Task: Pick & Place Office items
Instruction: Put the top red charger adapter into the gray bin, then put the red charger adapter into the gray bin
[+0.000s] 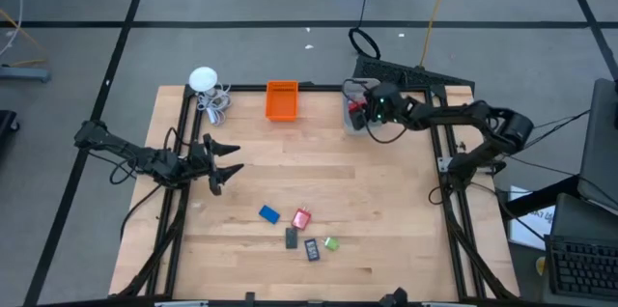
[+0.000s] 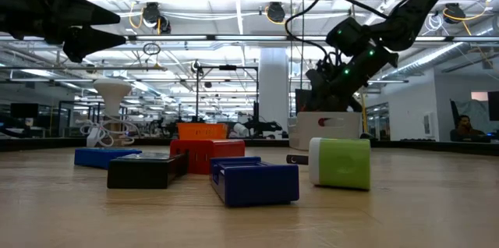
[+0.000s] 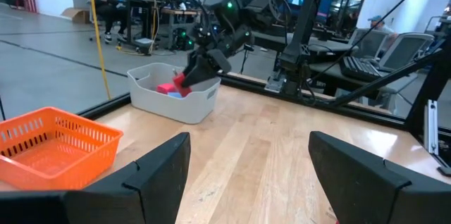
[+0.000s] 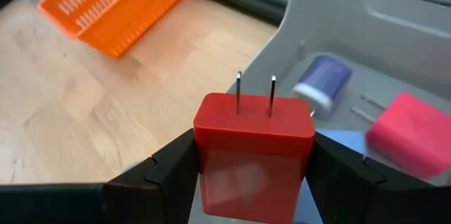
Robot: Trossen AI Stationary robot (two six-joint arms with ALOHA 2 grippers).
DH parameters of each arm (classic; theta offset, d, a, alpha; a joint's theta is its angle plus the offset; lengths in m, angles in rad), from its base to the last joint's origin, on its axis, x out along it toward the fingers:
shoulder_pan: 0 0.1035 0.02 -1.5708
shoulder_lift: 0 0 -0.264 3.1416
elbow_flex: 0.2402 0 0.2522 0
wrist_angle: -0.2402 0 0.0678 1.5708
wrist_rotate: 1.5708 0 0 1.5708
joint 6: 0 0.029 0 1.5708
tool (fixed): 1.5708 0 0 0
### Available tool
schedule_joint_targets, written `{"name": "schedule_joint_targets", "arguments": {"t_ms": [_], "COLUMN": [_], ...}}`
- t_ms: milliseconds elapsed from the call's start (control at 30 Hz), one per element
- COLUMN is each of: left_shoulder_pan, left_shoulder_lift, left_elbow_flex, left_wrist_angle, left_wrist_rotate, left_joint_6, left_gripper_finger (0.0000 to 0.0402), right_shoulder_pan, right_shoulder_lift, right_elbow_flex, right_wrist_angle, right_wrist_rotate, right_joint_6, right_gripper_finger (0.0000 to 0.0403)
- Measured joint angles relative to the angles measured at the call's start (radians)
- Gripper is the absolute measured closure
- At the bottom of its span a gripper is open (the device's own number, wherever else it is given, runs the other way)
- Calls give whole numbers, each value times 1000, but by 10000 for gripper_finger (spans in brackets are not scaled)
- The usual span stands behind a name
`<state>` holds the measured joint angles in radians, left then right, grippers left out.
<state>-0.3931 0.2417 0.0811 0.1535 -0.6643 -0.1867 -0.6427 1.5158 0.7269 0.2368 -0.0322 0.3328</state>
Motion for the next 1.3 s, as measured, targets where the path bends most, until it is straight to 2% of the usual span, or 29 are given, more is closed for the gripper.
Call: {"name": "schedule_joint_targets", "arguments": {"t_ms": [633,1000,1233,1300], "left_shoulder_pan": [0,0,0,0], "left_shoulder_lift": [0,0,0,0], "left_elbow_flex": [0,0,0,1], "left_wrist_angle": [0,0,0,0], "left_wrist_rotate": [0,0,0,0], "left_joint_6": [-1,0,0,0], "left_gripper_finger": [110,110,110,110], "right_shoulder_pan": [41,42,44,46], "right_shoulder_lift": [5,1,-78,-121], "right_elbow_flex": [0,0,-1,-1], "right_wrist_angle": [-40,-23,-25,-28], "right_wrist_rotate": [4,1,-3,-40], "right_joint_6": [-4,33,73,114], "right_gripper_finger": [188,133,128,130]}}
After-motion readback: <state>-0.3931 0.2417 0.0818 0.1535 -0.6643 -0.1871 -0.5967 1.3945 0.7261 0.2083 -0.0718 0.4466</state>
